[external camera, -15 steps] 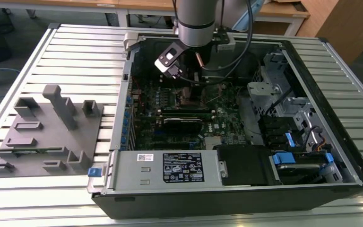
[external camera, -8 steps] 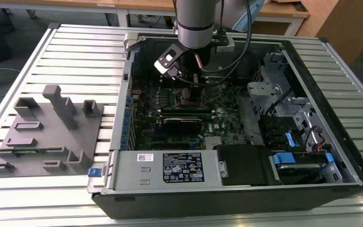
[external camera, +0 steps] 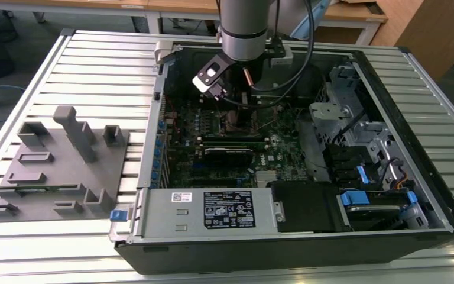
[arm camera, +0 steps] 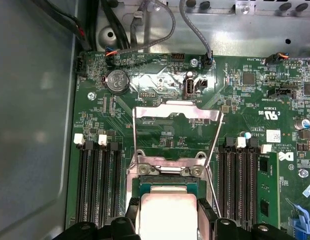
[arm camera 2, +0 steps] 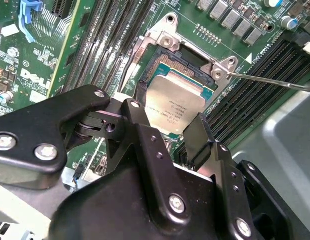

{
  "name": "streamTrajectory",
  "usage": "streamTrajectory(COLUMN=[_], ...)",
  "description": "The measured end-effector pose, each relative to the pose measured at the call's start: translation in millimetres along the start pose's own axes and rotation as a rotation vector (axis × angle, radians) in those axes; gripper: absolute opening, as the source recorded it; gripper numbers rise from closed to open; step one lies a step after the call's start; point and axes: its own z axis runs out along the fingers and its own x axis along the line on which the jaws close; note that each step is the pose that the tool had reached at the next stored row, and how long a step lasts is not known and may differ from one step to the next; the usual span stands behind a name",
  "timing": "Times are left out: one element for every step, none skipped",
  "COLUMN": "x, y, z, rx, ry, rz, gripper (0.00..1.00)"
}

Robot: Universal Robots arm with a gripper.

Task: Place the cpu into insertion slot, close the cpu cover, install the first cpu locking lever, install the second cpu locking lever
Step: 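Place the cpu into insertion slot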

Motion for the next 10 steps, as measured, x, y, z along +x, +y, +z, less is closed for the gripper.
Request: streamTrajectory(x=[0.0, 0.0, 0.0, 0.0, 0.0, 0.0, 0.0, 0.0, 0.0, 0.0], y=[-0.3, -0.5, -0.7, -0.8, -1.0, -1.0, -1.0, -1.0, -1.0, -1.0], z=[0.5, 1.3, 2.4, 3.3, 4.0, 4.2, 4.2, 4.3, 4.4, 4.4], rx=[0.0001, 0.0001, 0.0001, 0.0000, 0.0000, 0.0001, 0.0002, 0.0002, 0.0001, 0.0001], ry=[0.0000, -0.0001, -0.0001, -0.0001, -0.0002, -0.0003, -0.0005, -0.0005, -0.0003, -0.0003], rz=[0.000, 0.000, 0.001, 0.001, 0.001, 0.001, 0.001, 0.001, 0.001, 0.001], gripper=[0.54, 0.54, 0.54, 0.54, 0.54, 0.54, 0.54, 0.54, 0.54, 0.54])
